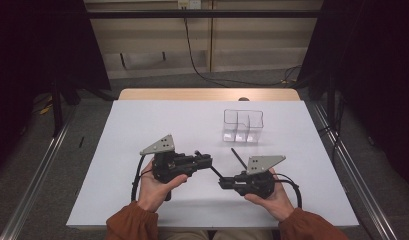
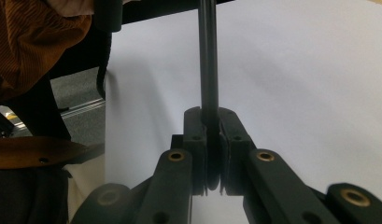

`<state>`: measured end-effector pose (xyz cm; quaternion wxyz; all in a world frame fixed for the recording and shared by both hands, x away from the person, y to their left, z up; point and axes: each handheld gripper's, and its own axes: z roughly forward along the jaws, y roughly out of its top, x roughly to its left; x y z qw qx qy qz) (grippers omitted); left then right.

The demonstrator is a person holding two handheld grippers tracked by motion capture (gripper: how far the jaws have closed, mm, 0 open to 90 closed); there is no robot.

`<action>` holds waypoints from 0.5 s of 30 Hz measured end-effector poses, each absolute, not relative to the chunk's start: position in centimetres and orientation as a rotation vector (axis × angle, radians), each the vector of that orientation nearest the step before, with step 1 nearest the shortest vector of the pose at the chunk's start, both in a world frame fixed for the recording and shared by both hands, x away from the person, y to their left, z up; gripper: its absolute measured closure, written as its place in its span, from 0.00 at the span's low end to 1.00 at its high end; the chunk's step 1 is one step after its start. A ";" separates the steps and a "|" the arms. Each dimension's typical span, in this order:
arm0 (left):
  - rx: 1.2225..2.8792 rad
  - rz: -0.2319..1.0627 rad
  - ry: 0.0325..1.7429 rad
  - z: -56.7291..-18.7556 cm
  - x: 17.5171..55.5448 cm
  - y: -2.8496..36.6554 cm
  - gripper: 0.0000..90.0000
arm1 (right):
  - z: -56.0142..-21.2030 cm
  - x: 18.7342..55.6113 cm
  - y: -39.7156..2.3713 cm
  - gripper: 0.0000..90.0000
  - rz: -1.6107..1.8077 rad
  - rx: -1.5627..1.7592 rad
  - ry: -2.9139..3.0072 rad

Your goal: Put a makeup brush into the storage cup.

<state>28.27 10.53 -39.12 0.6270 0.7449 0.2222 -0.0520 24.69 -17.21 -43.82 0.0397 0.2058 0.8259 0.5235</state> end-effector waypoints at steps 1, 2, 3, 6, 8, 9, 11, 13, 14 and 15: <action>1.705 -0.120 0.511 -39.1 28.2 10.5 0.90 | -43.9 24.7 -17.2 0.92 1.607 0.635 2.533; 1.700 -0.128 0.510 -39.0 28.2 10.4 0.90 | -43.9 24.7 -17.2 0.92 1.606 0.636 2.535; 1.703 -0.128 0.503 -39.0 28.2 10.3 0.91 | -43.8 24.7 -17.2 0.92 1.605 0.642 2.534; 1.699 -0.142 0.491 -38.7 28.0 10.1 0.93 | -43.8 24.8 -17.3 0.90 1.614 0.660 2.526; 1.703 -0.132 0.487 -38.6 27.7 10.0 0.93 | -43.8 24.9 -17.4 0.89 1.628 0.668 2.515; 1.710 -0.128 0.485 -38.4 27.6 10.0 0.93 | -43.8 24.9 -17.5 0.89 1.631 0.673 2.510; 1.713 -0.120 0.476 -38.2 27.5 9.9 0.93 | -43.7 24.8 -17.5 0.88 1.637 0.677 2.512; 1.721 -0.115 0.473 -38.1 27.4 9.9 0.93 | -43.7 24.8 -17.5 0.87 1.646 0.673 2.509; 1.725 -0.115 0.476 -38.1 27.4 10.0 0.93 | -43.7 24.8 -17.5 0.85 1.644 0.672 2.509; 1.726 -0.113 0.476 -38.2 27.4 10.0 0.93 | -43.7 24.8 -17.5 0.84 1.648 0.676 2.509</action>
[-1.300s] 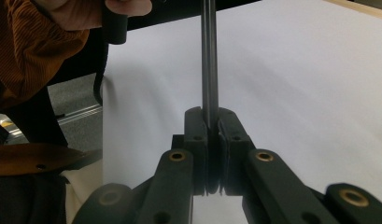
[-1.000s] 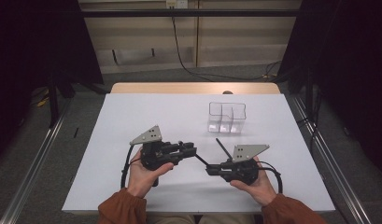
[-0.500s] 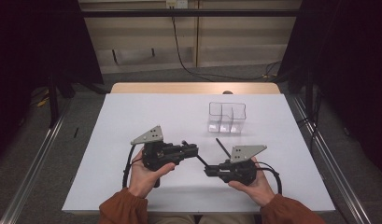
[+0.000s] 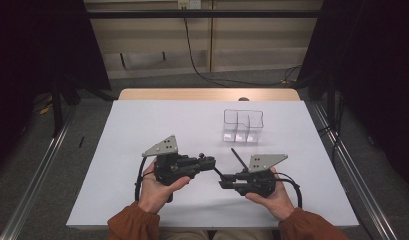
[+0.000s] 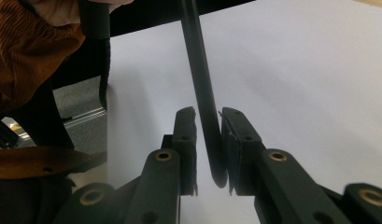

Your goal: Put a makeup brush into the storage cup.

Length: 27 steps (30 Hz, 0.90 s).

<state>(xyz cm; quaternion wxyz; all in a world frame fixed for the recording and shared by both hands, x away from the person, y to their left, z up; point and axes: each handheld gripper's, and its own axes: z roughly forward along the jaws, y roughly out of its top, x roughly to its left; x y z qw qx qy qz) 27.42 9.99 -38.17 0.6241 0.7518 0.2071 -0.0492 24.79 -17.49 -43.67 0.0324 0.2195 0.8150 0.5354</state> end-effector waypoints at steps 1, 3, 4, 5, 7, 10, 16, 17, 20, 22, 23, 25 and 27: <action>1.724 -0.114 0.478 -38.2 27.4 10.0 0.93 | -43.7 24.8 -17.5 0.84 1.647 0.679 2.513; 1.726 -0.108 0.479 -38.3 27.4 10.0 0.93 | -43.7 24.9 -17.5 0.79 1.644 0.686 2.526; 1.730 -0.110 0.479 -38.3 27.5 10.1 0.93 | -43.8 24.9 -17.5 0.76 1.643 0.689 2.532; 1.733 -0.106 0.480 -38.3 27.5 10.1 0.93 | -43.8 24.9 -17.5 0.76 1.643 0.693 2.535; 1.731 -0.108 0.488 -38.3 27.6 10.3 0.93 | -43.8 24.9 -17.5 0.72 1.647 0.688 2.536; 1.731 -0.105 0.496 -38.3 27.7 10.5 0.93 | -43.7 24.9 -17.5 0.66 1.646 0.692 2.536; 1.738 -0.090 0.501 -38.3 27.8 10.8 0.93 | -43.4 24.9 -17.9 0.45 1.646 0.721 2.522; 1.734 -0.090 0.503 -38.2 27.8 10.8 0.93 | -43.3 24.8 -18.0 0.41 1.650 0.723 2.512; 1.737 -0.084 0.504 -38.1 27.9 11.0 0.93 | -43.2 24.8 -18.2 0.30 1.660 0.740 2.494; 1.734 -0.079 0.509 -38.1 27.9 11.1 0.93 | -43.1 24.9 -18.3 0.22 1.671 0.765 2.485; 1.739 -0.079 0.510 -38.1 27.9 11.2 0.93 | -43.1 24.9 -18.3 0.19 1.677 0.778 2.473; 1.743 -0.069 0.517 -38.1 28.0 11.4 0.93 | -43.0 24.9 -18.3 0.14 1.675 0.782 2.463; 1.746 -0.069 0.521 -38.1 27.9 11.5 0.93 | -42.9 24.9 -18.4 0.04 1.676 0.803 2.448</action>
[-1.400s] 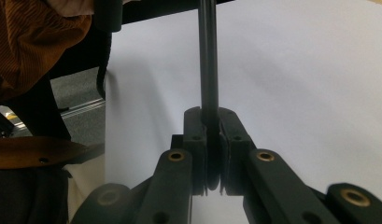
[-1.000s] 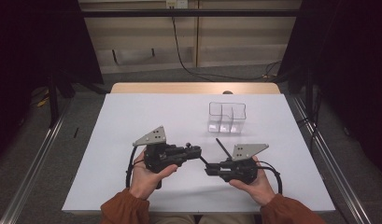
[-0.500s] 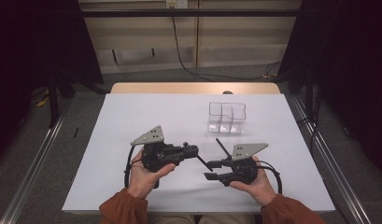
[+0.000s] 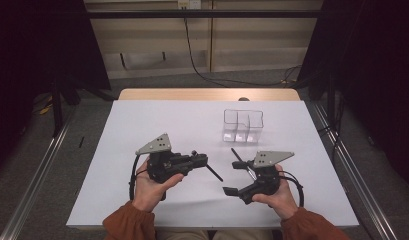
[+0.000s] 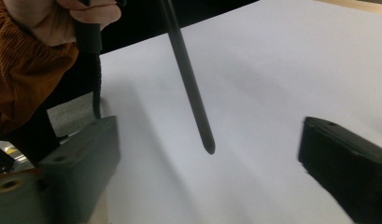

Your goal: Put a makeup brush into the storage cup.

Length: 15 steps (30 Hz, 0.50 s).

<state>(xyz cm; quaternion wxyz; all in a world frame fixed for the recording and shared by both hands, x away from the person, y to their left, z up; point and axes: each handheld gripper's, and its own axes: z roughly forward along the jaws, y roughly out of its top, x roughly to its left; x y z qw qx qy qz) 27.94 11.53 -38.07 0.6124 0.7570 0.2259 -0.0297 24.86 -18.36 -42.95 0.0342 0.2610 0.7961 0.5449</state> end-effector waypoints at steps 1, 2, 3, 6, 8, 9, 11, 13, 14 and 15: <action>1.747 -0.069 0.519 -38.0 27.9 11.6 0.93 | -42.9 24.9 -18.4 0.03 1.676 0.809 2.444; 1.744 -0.068 0.523 -38.0 27.9 11.6 0.93 | -42.9 24.8 -18.4 0.01 1.672 0.784 2.443; 1.747 -0.067 0.524 -37.9 27.9 11.7 0.93 | -42.9 24.8 -18.4 0.00 1.671 0.780 2.439; 1.761 -0.056 0.516 -37.5 27.9 12.0 0.93 | -42.9 24.8 -18.5 0.00 1.667 0.796 2.435; 1.773 -0.045 0.513 -37.2 28.0 12.3 0.93 | -42.9 24.8 -18.6 0.01 1.664 0.802 2.435; 1.773 -0.046 0.516 -37.1 28.0 12.4 0.93 | -42.8 24.8 -18.7 0.01 1.663 0.817 2.433; 1.778 -0.047 0.520 -36.8 28.1 12.6 0.93 | -42.7 24.8 -19.0 0.00 1.649 0.844 2.394; 1.781 -0.043 0.525 -36.7 28.2 12.8 0.93 | -42.6 24.6 -19.1 0.00 1.638 0.846 2.382; 1.794 -0.038 0.528 -36.7 28.2 12.9 0.93 | -42.6 24.6 -19.2 0.01 1.628 0.853 2.371; 1.795 -0.041 0.529 -36.6 28.2 13.0 0.93 | -42.6 24.5 -19.2 0.01 1.629 0.850 2.367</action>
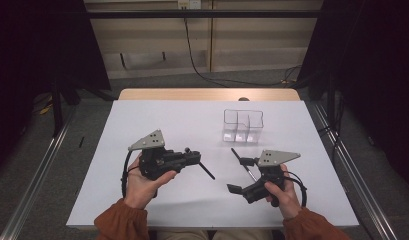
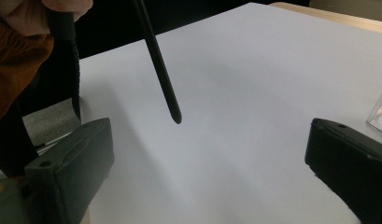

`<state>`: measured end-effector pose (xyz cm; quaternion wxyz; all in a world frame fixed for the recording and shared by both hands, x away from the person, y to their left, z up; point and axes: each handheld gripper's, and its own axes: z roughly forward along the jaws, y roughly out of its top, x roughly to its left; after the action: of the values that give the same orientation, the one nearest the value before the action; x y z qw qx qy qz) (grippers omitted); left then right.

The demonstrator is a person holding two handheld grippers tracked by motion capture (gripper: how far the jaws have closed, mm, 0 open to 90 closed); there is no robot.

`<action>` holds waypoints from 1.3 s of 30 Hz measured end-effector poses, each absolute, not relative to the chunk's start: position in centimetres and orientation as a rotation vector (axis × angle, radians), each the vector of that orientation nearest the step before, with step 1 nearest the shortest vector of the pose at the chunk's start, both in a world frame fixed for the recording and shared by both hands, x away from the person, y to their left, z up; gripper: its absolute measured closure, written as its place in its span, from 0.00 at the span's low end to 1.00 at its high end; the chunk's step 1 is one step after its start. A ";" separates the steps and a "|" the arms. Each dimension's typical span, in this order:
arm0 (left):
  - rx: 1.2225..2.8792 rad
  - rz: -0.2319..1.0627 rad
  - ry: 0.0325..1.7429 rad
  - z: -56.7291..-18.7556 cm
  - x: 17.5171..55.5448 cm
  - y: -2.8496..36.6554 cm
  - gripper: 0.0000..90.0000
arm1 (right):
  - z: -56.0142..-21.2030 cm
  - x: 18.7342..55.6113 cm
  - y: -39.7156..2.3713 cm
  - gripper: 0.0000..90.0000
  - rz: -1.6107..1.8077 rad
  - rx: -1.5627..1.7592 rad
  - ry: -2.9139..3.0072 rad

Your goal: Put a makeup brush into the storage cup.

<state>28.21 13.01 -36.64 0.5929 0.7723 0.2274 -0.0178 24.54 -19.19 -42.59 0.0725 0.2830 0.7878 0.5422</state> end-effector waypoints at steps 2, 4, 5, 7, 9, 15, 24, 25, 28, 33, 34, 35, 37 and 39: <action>1.805 -0.038 0.532 -36.6 28.2 13.2 0.93 | -42.6 24.5 -19.1 0.00 1.624 0.845 2.369; 1.804 -0.040 0.534 -36.6 28.3 13.3 0.93 | -42.7 24.4 -19.0 0.00 1.613 0.843 2.369; 1.813 -0.034 0.535 -36.6 28.4 13.3 0.93 | -42.8 24.4 -19.0 0.00 1.614 0.834 2.371; 1.818 -0.035 0.539 -36.5 28.5 13.4 0.93 | -42.8 24.4 -18.9 0.00 1.617 0.833 2.370; 1.835 -0.032 0.542 -36.4 28.6 13.5 0.93 | -42.8 24.4 -18.9 0.00 1.620 0.827 2.371; 1.880 -0.029 0.542 -36.2 28.8 13.4 0.93 | -42.9 24.4 -18.8 0.03 1.621 0.806 2.390; 1.970 -0.008 0.521 -35.8 29.1 12.7 0.93 | -42.9 24.4 -18.6 0.04 1.630 0.779 2.404; 1.977 -0.008 0.526 -35.7 29.1 12.6 0.93 | -42.9 24.4 -18.6 0.04 1.632 0.777 2.408; 1.993 -0.017 0.537 -35.8 29.2 12.3 0.93 | -42.9 24.4 -18.6 0.04 1.636 0.773 2.416; 2.036 -0.021 0.539 -35.8 29.4 11.8 0.93 | -42.8 24.3 -18.5 0.05 1.630 0.770 2.426; 2.043 -0.018 0.536 -35.8 29.4 11.8 0.93 | -42.8 24.4 -18.5 0.05 1.625 0.773 2.428; 2.048 -0.013 0.534 -35.8 29.3 11.7 0.93 | -42.8 24.4 -18.4 0.05 1.622 0.776 2.429; 2.064 -0.013 0.527 -35.7 29.3 11.6 0.93 | -42.7 24.4 -18.4 0.05 1.622 0.776 2.428; 2.075 -0.032 0.524 -35.8 29.3 11.3 0.93 | -42.6 24.4 -18.3 0.05 1.612 0.774 2.430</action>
<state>29.29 11.29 -35.78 0.4802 0.8504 0.2147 -0.0130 24.37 -18.30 -42.65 0.0620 0.2560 0.8039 0.5333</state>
